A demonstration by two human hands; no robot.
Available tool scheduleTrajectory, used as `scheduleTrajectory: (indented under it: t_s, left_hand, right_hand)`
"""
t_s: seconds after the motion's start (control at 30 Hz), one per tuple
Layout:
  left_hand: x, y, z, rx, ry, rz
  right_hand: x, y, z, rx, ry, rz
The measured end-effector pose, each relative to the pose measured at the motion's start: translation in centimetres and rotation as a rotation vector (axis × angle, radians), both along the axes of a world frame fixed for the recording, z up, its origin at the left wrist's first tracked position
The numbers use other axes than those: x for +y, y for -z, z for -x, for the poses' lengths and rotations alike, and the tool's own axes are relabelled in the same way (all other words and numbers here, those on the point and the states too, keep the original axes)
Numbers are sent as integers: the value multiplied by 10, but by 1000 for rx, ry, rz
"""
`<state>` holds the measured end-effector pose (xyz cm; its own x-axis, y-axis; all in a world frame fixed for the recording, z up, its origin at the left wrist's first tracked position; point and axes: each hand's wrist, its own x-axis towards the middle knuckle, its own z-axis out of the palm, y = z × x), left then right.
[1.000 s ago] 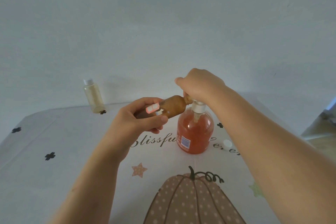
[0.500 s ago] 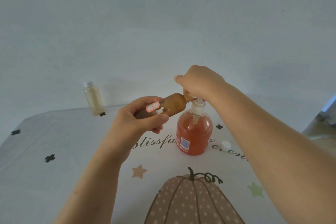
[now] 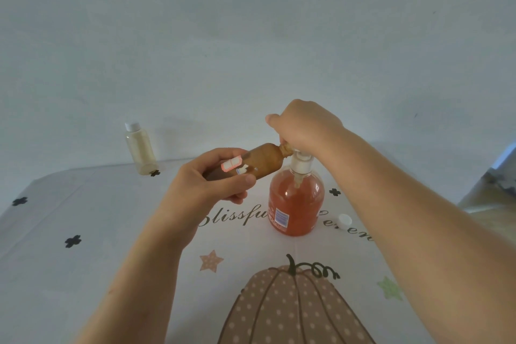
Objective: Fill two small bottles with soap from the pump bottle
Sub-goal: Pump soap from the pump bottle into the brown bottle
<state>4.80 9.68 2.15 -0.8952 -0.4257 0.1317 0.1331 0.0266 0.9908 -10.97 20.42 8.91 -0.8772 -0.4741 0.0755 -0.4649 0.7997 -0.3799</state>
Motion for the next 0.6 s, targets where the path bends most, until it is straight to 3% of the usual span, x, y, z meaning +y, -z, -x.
scheduleTrajectory:
  t_s: [0.23, 0.6]
  left_hand:
    - [4, -3, -2, 41, -8, -2]
    - [-1, 0, 0, -12, 7, 32]
  right_hand:
    - [1, -10, -3, 25, -9, -68]
    - [-2, 8, 2, -8, 8, 5]
